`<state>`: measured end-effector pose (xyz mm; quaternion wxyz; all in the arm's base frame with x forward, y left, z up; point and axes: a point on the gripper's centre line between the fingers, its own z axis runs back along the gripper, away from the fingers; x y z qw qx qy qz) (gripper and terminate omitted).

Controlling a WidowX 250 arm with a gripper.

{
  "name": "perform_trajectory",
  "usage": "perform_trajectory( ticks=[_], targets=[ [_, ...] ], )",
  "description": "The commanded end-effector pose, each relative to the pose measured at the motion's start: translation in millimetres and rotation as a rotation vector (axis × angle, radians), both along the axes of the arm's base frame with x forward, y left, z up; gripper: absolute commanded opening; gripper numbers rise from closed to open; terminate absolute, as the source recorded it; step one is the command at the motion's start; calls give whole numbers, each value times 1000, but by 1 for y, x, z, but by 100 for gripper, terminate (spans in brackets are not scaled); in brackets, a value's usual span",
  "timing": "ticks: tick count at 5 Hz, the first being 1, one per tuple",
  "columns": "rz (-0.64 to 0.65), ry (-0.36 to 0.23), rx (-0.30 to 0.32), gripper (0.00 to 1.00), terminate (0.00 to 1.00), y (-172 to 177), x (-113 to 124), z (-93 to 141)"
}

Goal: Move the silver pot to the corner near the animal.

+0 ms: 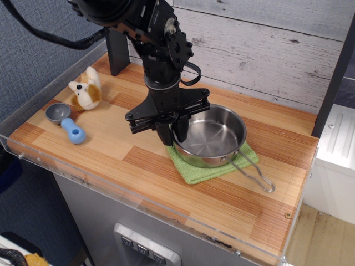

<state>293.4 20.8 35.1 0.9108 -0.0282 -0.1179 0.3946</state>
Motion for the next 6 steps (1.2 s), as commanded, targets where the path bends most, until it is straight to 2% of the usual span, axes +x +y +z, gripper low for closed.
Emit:
perform_trajectory(
  ticks=[1, 2, 4, 5, 6],
  targets=[
    [6, -64, 16, 0, 0, 9, 2, 22],
    [-20, -91, 11, 0, 0, 10, 2, 25],
    [-131, -202, 110, 0, 0, 21, 15, 74],
    [-114, -233, 156, 0, 0, 40, 20, 97],
    [-71, -239, 176, 0, 0, 65, 24, 107]
  ],
)
